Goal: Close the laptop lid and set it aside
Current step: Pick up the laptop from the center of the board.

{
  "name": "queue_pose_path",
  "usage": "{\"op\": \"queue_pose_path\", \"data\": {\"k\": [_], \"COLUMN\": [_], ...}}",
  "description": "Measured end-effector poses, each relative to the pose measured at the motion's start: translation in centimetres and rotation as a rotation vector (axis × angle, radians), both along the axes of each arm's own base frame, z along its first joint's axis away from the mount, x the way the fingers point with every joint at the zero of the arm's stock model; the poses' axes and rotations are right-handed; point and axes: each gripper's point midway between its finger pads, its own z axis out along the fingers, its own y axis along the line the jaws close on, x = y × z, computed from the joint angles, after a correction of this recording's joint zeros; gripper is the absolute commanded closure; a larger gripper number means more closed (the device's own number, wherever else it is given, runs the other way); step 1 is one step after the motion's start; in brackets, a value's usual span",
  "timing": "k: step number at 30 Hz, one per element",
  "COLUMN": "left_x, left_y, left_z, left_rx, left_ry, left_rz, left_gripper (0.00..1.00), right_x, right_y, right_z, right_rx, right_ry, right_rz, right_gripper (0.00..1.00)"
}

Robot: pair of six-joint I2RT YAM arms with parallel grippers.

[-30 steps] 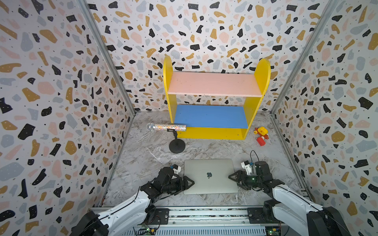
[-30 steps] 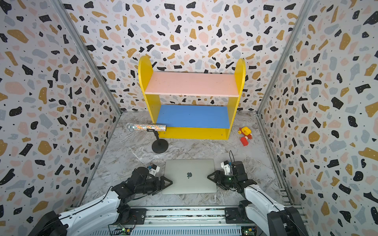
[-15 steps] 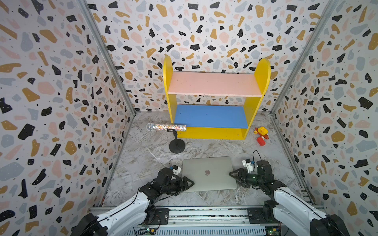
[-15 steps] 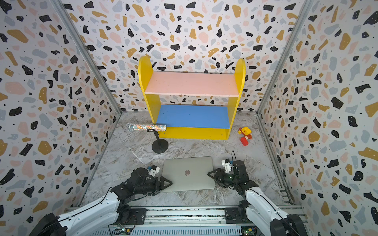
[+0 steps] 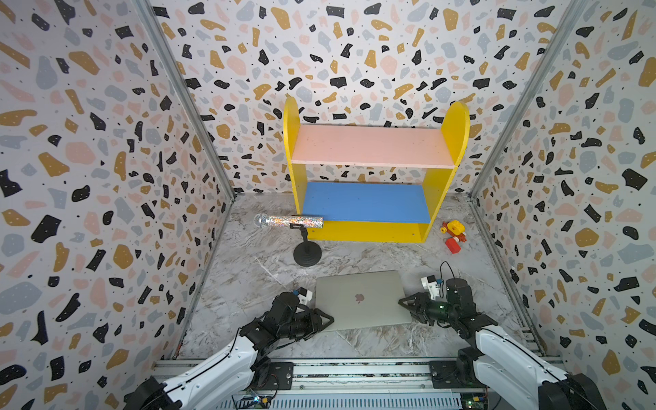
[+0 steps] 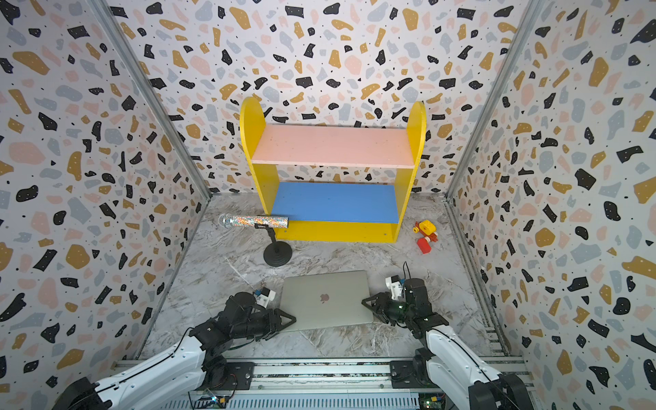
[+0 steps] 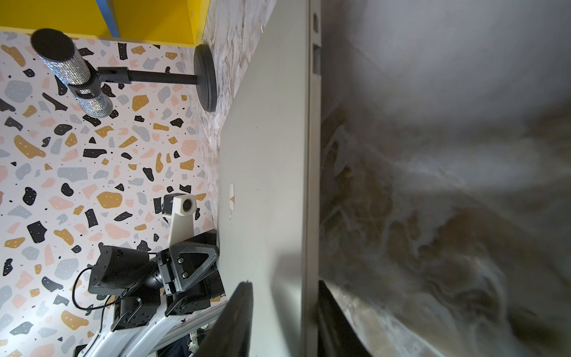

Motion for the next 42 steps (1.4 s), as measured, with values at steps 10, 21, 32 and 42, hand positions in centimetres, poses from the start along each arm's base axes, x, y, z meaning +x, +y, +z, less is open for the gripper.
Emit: {"op": "queue_pose_path", "data": {"k": [10, 21, 32, 42], "left_x": [0.1, 0.4, 0.9, 2.0], "left_y": [0.0, -0.1, -0.3, -0.7], "left_z": [0.4, 1.1, 2.6, 6.1], "left_rx": [-0.015, -0.046, -0.106, -0.204], "left_ry": [0.003, 0.008, 0.001, -0.072], "left_rz": [0.015, 0.043, 0.078, 0.123], "left_gripper": [0.52, 0.63, 0.63, 0.82], "right_x": [0.5, 1.2, 1.9, 3.3], "right_y": [0.0, -0.1, -0.3, -0.7], "right_z": [0.3, 1.5, 3.2, 7.1], "right_rx": [0.021, 0.056, 0.109, 0.218], "right_ry": [0.011, -0.009, -0.018, -0.095], "right_rz": [-0.033, -0.073, -0.133, -0.223], "right_gripper": [0.76, 0.89, 0.96, 0.99]}}
